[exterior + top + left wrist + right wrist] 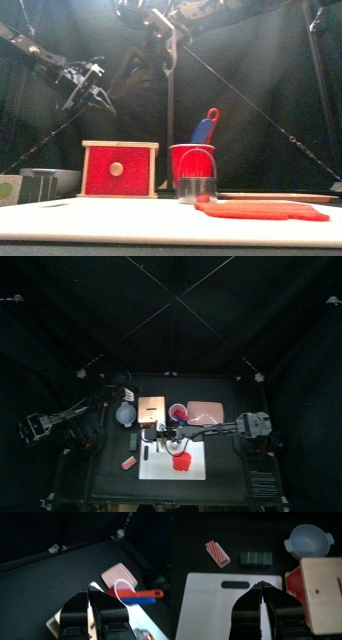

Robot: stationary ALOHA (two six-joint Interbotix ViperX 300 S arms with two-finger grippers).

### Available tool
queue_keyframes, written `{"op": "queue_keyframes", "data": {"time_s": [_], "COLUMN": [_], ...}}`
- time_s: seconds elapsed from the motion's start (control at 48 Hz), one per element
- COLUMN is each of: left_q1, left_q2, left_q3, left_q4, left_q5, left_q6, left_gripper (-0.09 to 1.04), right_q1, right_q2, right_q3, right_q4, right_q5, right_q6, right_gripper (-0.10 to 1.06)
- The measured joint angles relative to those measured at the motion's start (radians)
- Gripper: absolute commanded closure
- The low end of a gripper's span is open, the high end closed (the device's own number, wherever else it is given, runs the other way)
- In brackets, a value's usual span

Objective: Get the cutter from the drawer then cut the dough then place the extra dough in the bowl
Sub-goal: Cut the dough

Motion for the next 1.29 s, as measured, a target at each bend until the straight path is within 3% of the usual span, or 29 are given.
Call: {"op": "queue_keyframes", "data": {"time_s": [0.125, 0.312, 0.375, 0.438, 0.542, 0.625, 0.979, 1.292], "left_q1": [-0.126, -0.348, -0.408, -0.451, -0.472, -0.486, -0.503, -0.500], "left_q2": [-0.075, -0.025, 0.020, 0.086, 0.204, 0.304, 0.732, 0.833], "left_q3": [0.067, 0.107, 0.112, 0.110, 0.100, 0.069, -0.158, -0.241], "left_q4": [0.054, 0.189, 0.256, 0.291, 0.273, 0.267, 0.275, 0.233], "left_q5": [-0.026, -0.140, -0.193, -0.236, -0.264, -0.288, -0.328, -0.328], "left_q6": [0.000, 0.003, 0.002, -0.002, -0.002, 0.000, 0.064, 0.075], "left_gripper": [0.56, 0.54, 0.48, 0.34, 0.13, 0.05, 0.05, 0.05], "right_q1": [0.000, 0.009, 0.021, 0.029, 0.046, 0.048, 0.044, 0.026], "right_q2": [-0.106, -0.218, -0.259, -0.287, -0.285, -0.275, -0.173, -0.087], "right_q3": [0.167, 0.408, 0.485, 0.537, 0.555, 0.578, 0.569, 0.517], "right_q4": [0.055, 0.195, 0.230, 0.253, 0.259, 0.255, 0.184, 0.164], "right_q5": [-0.121, -0.221, -0.275, -0.304, -0.307, -0.308, -0.314, -0.337], "right_q6": [0.000, -0.002, 0.000, -0.002, -0.002, -0.003, -0.008, -0.015], "right_gripper": [0.57, 0.54, 0.48, 0.33, 0.17, 0.10, 0.10, 0.16]}}
